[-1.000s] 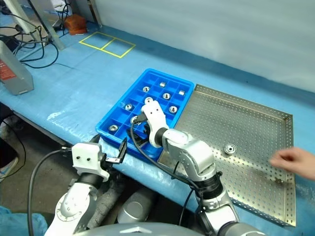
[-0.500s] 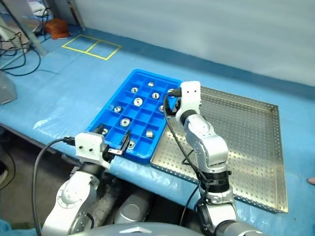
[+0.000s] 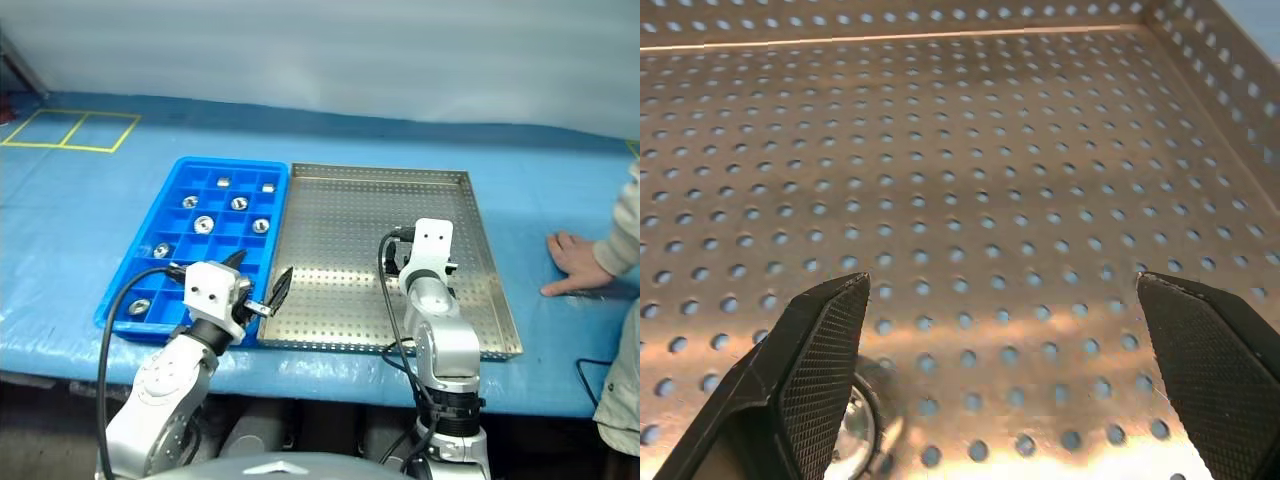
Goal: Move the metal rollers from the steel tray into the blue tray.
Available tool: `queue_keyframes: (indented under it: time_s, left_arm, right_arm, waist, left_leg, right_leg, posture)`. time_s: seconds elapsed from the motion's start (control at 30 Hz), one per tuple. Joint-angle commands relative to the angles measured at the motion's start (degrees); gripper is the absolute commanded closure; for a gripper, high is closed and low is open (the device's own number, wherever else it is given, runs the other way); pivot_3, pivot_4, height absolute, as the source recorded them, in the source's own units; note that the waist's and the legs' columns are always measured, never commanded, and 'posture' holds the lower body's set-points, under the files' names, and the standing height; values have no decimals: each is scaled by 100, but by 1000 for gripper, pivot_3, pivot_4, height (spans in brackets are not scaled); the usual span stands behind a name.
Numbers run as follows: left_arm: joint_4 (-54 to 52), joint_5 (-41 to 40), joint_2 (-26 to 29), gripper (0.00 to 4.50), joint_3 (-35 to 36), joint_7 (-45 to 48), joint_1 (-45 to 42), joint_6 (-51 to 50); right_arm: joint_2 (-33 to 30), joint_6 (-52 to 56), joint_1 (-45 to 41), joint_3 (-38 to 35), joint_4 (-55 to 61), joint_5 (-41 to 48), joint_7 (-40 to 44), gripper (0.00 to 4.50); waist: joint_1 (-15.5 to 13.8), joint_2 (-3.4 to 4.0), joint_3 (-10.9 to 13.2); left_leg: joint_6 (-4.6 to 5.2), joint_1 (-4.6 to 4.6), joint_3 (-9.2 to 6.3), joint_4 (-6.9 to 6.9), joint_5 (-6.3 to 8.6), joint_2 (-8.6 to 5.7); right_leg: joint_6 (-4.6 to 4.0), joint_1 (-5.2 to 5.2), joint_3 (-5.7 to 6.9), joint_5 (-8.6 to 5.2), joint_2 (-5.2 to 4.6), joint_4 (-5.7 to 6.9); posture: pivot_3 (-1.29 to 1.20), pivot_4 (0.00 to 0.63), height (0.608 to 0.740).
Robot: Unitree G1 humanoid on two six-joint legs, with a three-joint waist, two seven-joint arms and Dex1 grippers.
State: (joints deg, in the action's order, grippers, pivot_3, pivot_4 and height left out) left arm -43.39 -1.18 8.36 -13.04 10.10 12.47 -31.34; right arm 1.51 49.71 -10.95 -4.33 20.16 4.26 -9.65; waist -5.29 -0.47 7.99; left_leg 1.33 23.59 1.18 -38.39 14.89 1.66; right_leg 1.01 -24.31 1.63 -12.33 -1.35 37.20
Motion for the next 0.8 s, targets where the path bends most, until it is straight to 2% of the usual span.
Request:
queue_keyframes:
  time_s: [0.03, 0.23, 0.53, 0.8]
  left_arm:
    - [-75, -54, 16, 0, -50, 20, -54, -17]
    - [-83, -56, 26, 0, -57, 10, -65, -55]
    - [-80, -41, 11, 0, -63, -16, -71, -60]
    - [-79, -7, -7, 0, -76, -60, -57, -34]
  right_arm:
    - [99, -214, -44, 4, -1, 77, 98, 18]
    - [346, -399, -147, -138, -13, 263, 181, 18]
    - [378, -596, -59, 6, -427, 485, 483, 18]
    - [79, -576, 5, 631, -723, 367, 966, 18]
  waist:
    - [98, 1, 0]
    - [136, 2, 1]
    - [129, 2, 2]
    - [126, 0, 3]
  left_leg:
    - [0, -2, 2, 0, -2, 0]
    - [-5, -5, 0, 0, -10, 1]
    - [-2, -6, 6, -1, -12, 3]
    - [-2, -12, 18, -1, -13, 2]
  right_leg:
    - [3, 0, -3, -2, 1, 2]
    - [24, -4, -11, -14, 5, 16]
    - [27, -8, -28, -14, -3, 26]
    - [23, -19, -48, -18, -2, 50]
  posture:
    - [197, 150, 740]
    - [207, 150, 740]
    - [224, 150, 740]
    - [231, 150, 740]
